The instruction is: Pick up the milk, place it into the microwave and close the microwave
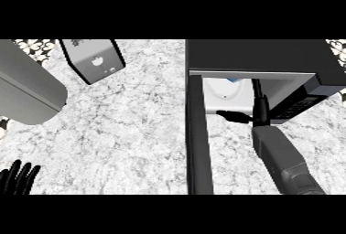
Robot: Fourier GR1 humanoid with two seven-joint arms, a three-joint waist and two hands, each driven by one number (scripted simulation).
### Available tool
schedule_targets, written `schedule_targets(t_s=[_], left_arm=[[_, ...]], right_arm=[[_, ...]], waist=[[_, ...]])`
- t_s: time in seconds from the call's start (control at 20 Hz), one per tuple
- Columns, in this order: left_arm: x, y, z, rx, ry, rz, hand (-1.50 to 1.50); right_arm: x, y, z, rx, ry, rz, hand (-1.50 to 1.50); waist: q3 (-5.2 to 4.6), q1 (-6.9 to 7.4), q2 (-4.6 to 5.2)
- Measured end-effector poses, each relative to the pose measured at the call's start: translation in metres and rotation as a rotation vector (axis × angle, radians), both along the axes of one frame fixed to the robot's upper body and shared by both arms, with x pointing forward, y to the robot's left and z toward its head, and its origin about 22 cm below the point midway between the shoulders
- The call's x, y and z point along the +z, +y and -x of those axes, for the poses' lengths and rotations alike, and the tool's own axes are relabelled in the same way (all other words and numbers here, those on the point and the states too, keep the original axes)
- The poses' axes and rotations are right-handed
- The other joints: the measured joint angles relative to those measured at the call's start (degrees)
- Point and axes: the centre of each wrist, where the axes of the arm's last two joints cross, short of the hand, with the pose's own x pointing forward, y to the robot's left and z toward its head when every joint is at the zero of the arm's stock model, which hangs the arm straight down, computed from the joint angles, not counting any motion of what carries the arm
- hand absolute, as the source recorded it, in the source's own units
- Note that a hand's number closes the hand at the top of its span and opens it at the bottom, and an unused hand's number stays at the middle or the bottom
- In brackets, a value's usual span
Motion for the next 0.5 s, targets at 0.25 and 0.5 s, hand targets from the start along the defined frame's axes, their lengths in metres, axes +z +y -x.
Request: schedule_targets(t_s=[0.25, 0.5], left_arm=[[-0.004, -0.011, 0.005, -0.101, 0.01, 0.04, -1.5], [-0.006, -0.027, 0.0, -0.179, 0.015, 0.062, -1.5]], right_arm=[[-0.022, 0.013, 0.022, 0.082, 0.022, -0.113, -1.5], [-0.044, 0.013, 0.049, 0.183, 0.031, -0.222, -1.5]], waist=[[-0.05, -0.97, -0.4], [-0.06, -1.83, -0.64]])
